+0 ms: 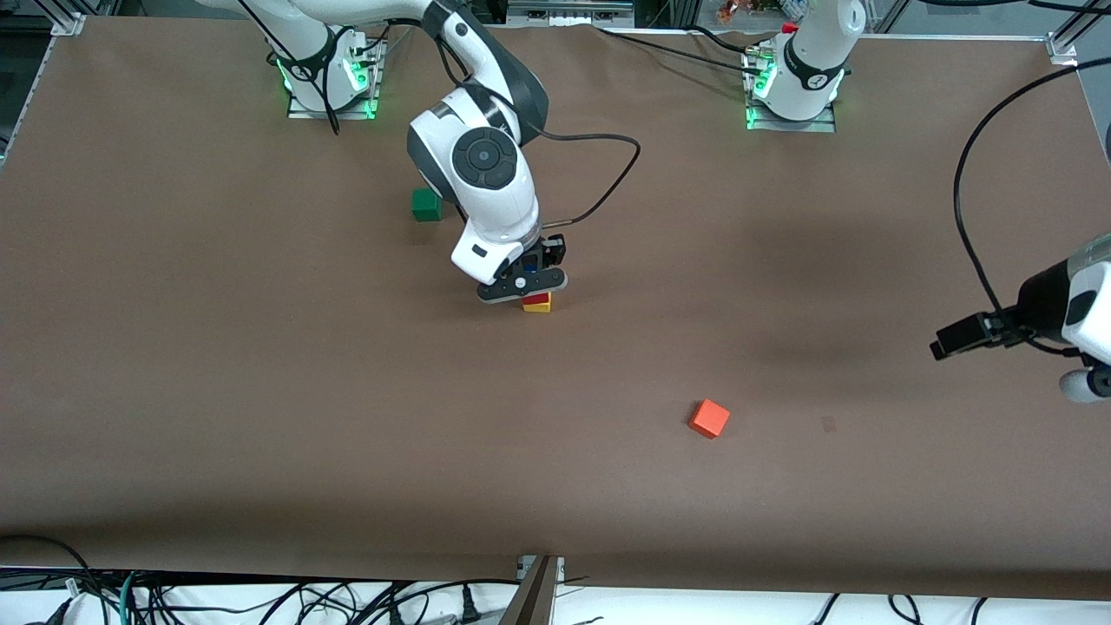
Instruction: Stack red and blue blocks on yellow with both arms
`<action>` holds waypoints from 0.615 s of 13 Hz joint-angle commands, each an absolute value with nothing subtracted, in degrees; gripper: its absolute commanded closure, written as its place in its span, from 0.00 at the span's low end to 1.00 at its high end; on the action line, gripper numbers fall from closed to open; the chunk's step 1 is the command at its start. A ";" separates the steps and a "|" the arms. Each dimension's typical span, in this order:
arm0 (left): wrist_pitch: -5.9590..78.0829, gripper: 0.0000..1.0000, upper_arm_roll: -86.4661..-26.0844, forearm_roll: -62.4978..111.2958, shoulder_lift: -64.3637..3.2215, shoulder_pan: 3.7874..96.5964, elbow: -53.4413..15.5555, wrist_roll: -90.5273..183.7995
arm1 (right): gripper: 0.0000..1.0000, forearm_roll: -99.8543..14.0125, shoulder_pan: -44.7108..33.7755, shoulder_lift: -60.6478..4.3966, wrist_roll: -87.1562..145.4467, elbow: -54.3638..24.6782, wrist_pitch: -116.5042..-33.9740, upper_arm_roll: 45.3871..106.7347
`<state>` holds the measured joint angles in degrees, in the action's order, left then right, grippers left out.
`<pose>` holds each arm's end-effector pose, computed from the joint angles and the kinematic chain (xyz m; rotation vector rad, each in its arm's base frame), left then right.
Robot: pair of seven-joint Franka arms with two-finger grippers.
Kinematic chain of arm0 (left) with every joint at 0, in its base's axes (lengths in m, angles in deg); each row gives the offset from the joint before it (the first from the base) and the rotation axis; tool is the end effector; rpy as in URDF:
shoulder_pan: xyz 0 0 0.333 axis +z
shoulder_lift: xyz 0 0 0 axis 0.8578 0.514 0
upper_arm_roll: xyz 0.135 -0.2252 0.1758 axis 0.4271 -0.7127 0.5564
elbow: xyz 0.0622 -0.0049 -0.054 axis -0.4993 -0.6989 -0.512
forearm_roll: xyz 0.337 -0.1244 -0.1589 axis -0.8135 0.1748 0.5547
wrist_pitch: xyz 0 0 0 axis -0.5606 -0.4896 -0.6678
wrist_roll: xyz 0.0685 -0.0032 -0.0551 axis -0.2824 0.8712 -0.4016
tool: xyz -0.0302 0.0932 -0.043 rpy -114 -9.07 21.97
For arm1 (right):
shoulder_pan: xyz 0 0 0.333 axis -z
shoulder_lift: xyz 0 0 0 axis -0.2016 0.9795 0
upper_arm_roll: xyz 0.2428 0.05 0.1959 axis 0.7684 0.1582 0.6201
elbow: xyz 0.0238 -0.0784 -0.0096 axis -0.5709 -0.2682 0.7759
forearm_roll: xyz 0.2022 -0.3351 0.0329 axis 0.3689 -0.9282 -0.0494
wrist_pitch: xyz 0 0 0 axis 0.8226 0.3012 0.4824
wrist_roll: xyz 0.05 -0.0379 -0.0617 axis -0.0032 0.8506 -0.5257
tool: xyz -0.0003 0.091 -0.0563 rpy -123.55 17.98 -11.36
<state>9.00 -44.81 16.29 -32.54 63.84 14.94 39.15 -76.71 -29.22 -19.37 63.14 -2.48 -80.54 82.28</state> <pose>0.6738 -0.0072 0.5719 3.0594 0.3354 0.0052 0.5276 0.4701 0.3400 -3.0630 -0.2941 0.0058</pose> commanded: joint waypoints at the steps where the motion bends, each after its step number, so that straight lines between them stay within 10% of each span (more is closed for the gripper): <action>1: 4.78 0.00 -44.98 16.20 -36.93 64.60 12.75 40.78 | 0.70 -77.57 -29.50 -17.41 62.83 0.41 -80.47 82.21; 8: 5.73 0.00 -43.93 15.06 -47.05 63.99 -1.14 41.31 | 0.70 -78.36 -30.11 -16.79 65.28 -0.02 -80.56 82.21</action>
<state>4.24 -44.71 15.53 -43.69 64.00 3.60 39.91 -76.96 -29.49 -17.58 63.44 -1.36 -80.97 82.28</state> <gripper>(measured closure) 0.000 0.445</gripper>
